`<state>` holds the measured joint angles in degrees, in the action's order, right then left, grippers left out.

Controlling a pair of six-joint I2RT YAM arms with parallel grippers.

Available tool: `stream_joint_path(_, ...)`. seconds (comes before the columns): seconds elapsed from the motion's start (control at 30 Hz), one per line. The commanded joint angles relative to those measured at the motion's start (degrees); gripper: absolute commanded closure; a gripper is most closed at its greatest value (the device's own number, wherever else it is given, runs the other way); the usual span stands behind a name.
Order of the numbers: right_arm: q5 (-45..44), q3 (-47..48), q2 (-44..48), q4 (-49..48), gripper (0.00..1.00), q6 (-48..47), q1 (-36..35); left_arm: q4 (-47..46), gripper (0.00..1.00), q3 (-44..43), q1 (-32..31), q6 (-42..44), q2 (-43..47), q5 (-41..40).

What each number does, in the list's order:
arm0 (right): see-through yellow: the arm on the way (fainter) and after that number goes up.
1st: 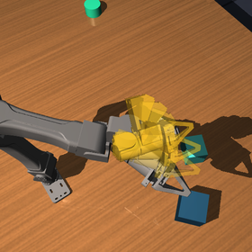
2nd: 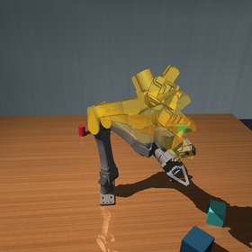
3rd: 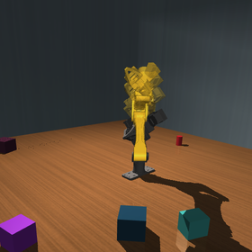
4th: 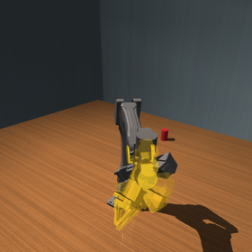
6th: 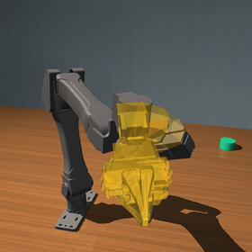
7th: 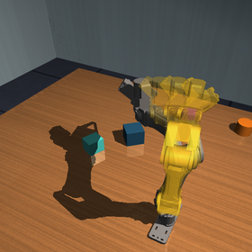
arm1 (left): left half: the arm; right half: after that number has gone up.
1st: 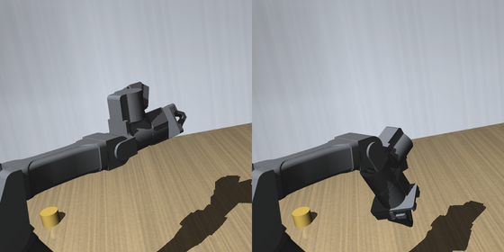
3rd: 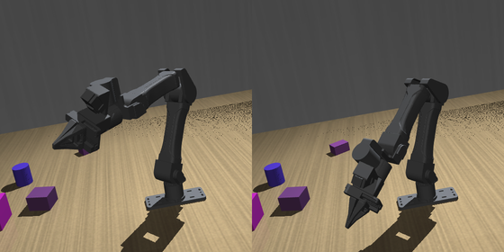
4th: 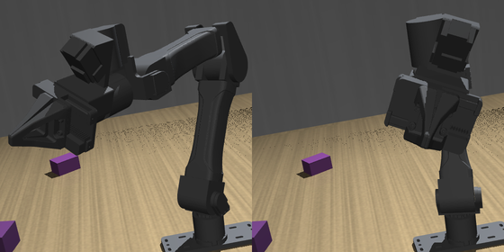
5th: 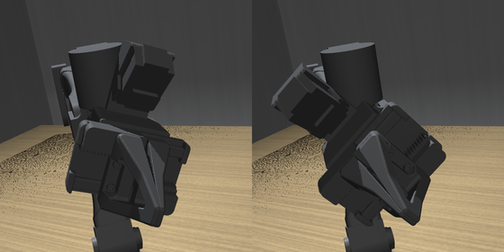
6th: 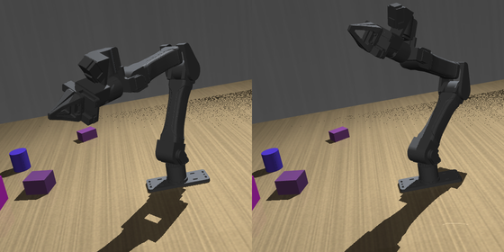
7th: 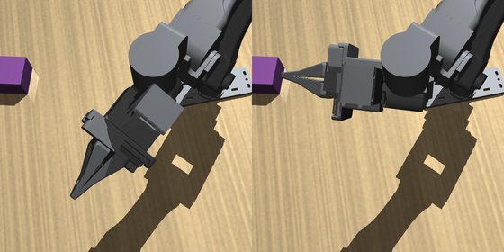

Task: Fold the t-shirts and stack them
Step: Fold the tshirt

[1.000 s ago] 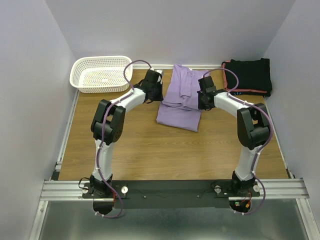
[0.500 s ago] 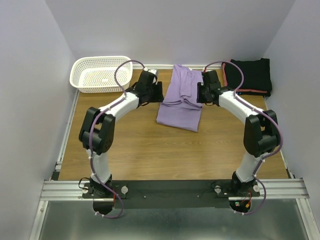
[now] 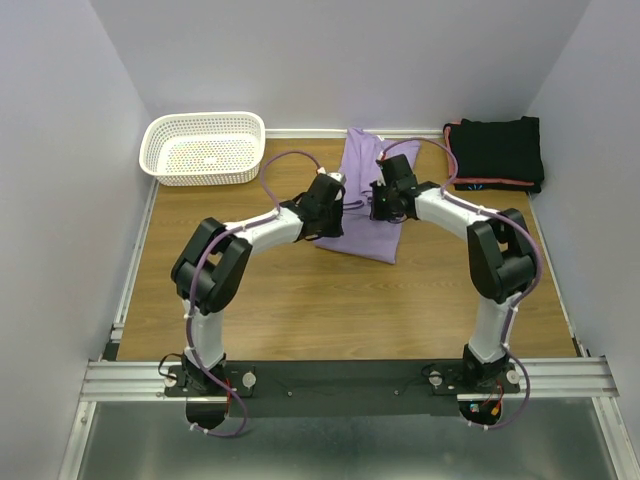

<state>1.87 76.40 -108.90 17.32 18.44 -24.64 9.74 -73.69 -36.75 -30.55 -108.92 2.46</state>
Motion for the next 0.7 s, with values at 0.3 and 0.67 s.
stream_joint_path(0.3,-5.03,6.03,-8.68,-0.97,0.99,-0.33,4.94,4.15,0.94,3.90,0.37,-0.92,-2.87,3.52)
stream_joint_path(0.67,2.85,19.76,-13.28,-0.80,0.98,0.63,10.58,1.70,0.94,12.25,-0.60,-5.39,3.97,8.26)
